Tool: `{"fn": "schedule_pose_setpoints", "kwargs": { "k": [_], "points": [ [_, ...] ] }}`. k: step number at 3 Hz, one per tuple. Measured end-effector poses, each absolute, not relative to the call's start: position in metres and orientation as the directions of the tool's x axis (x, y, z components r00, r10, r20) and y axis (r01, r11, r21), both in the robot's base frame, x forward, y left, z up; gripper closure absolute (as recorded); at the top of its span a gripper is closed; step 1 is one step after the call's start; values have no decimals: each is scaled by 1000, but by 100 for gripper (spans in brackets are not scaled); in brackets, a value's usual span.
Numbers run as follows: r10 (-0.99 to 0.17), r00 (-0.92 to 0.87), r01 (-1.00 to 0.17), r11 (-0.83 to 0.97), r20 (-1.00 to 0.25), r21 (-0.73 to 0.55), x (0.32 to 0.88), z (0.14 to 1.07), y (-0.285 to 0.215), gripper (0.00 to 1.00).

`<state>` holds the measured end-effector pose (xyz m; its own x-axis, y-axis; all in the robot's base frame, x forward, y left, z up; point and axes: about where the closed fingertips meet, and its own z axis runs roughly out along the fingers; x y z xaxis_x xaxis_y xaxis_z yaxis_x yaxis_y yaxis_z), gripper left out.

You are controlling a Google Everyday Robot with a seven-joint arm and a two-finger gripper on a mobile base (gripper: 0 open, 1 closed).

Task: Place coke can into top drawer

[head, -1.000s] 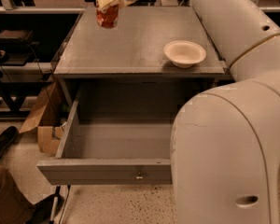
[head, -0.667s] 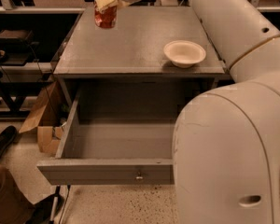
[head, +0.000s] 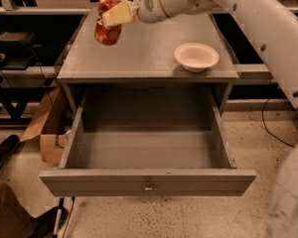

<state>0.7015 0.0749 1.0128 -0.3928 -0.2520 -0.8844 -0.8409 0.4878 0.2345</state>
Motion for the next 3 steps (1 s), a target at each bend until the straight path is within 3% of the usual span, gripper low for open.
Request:
{"fn": "schedule_pose_setpoints", "kwargs": {
  "k": [1, 3],
  "points": [
    [-265, -344, -892, 392, -901, 226, 659, 994, 76, 100],
    [-444, -295, -951, 217, -846, 218, 599, 925, 146, 100]
  ]
}}
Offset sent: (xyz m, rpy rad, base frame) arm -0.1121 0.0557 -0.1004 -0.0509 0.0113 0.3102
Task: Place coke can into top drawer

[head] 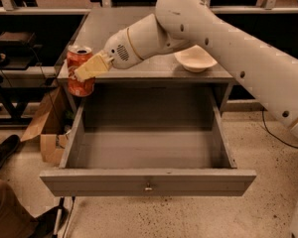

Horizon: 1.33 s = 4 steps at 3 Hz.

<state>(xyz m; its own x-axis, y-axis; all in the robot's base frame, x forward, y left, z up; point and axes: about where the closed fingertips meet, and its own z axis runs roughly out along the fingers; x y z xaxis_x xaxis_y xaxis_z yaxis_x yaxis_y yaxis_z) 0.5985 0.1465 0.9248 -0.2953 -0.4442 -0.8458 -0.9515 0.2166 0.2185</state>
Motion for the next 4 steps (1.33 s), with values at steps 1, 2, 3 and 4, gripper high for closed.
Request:
{"fn": "schedule_pose_setpoints", "kwargs": {
  "k": [1, 2, 3, 4],
  "points": [
    [-444, -295, -951, 217, -846, 218, 599, 925, 146, 100],
    [-425, -323, -942, 227, -845, 246, 596, 913, 145, 100],
    [-348, -439, -889, 301, -828, 345, 584, 887, 138, 100],
    [-266, -575, -790, 426, -774, 441, 575, 844, 132, 100]
  ]
}}
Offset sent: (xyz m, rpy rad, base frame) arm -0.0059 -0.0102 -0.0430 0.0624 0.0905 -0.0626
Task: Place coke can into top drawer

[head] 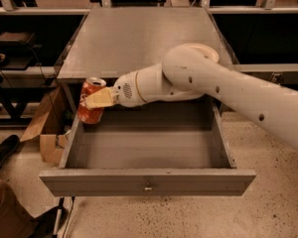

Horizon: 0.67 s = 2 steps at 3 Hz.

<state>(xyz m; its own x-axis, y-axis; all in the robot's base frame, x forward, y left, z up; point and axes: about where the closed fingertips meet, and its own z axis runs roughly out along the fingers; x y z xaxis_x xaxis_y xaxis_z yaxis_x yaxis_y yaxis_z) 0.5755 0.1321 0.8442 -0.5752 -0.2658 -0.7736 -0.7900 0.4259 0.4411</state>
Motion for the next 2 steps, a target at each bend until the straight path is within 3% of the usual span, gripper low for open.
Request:
{"fn": "schedule_pose_setpoints", "kwargs": {
  "k": [2],
  "points": [
    [-89, -709, -584, 631, -700, 511, 608, 785, 151, 100]
  ]
}}
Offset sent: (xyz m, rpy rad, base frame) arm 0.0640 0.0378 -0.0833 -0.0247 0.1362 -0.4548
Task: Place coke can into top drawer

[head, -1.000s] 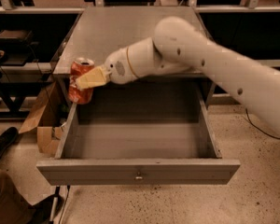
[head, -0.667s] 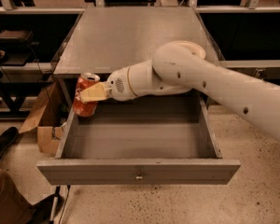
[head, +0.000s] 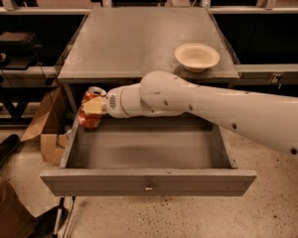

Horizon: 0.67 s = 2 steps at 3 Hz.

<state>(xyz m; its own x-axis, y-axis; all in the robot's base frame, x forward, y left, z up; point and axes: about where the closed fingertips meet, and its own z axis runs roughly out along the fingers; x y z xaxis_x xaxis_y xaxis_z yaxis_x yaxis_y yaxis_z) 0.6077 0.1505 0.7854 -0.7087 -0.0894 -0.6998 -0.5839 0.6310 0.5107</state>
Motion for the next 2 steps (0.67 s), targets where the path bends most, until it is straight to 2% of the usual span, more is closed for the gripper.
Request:
{"fn": "schedule_pose_setpoints", "kwargs": {
  "k": [1, 2],
  "points": [
    [-42, -726, -541, 651, -687, 532, 619, 781, 164, 100],
    [-42, -725, -541, 651, -687, 532, 620, 781, 164, 100]
  ]
}}
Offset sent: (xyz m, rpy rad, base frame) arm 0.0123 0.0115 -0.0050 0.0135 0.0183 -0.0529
